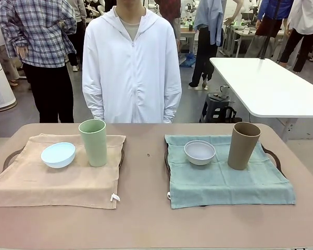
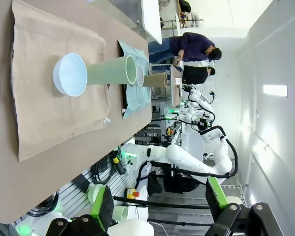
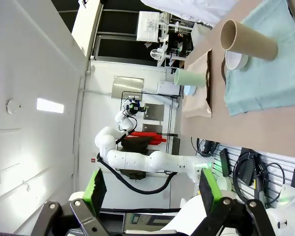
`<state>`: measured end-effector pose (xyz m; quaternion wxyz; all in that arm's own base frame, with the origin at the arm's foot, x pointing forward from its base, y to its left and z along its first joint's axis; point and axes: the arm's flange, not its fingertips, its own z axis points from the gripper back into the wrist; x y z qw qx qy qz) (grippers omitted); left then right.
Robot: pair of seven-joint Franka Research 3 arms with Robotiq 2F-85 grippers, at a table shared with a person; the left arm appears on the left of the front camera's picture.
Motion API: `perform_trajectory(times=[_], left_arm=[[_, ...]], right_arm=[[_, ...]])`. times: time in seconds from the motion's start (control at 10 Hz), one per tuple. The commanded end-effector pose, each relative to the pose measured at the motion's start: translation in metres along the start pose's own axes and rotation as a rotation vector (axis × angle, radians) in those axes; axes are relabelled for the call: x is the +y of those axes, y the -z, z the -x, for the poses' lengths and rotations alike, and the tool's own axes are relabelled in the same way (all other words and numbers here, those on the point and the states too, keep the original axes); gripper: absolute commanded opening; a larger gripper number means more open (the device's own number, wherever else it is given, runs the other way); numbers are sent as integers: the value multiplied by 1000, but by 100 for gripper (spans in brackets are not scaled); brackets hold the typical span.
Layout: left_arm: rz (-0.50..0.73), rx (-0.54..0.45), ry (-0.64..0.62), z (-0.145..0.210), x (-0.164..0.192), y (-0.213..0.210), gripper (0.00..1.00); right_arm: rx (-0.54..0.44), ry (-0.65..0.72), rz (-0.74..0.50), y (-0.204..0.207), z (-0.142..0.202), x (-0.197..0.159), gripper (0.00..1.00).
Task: Set up a tray with a mat and arrange the tableware.
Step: Place the Picnic Bowl and Reusable plastic cup back onto the Handle tray in front of the human's position.
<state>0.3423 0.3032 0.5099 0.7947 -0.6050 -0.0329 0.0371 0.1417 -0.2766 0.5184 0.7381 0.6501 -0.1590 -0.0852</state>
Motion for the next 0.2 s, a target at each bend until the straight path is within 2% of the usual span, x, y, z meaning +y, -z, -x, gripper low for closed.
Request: perform_trajectory(times=[0.0,0.1], left_arm=[[-5,0,5,4,-2,-2,100],[-5,0,5,4,-2,-2,100]], right_arm=[[-2,2,2,-2,3,-2,100],[-2,2,2,-2,3,-2,100]])
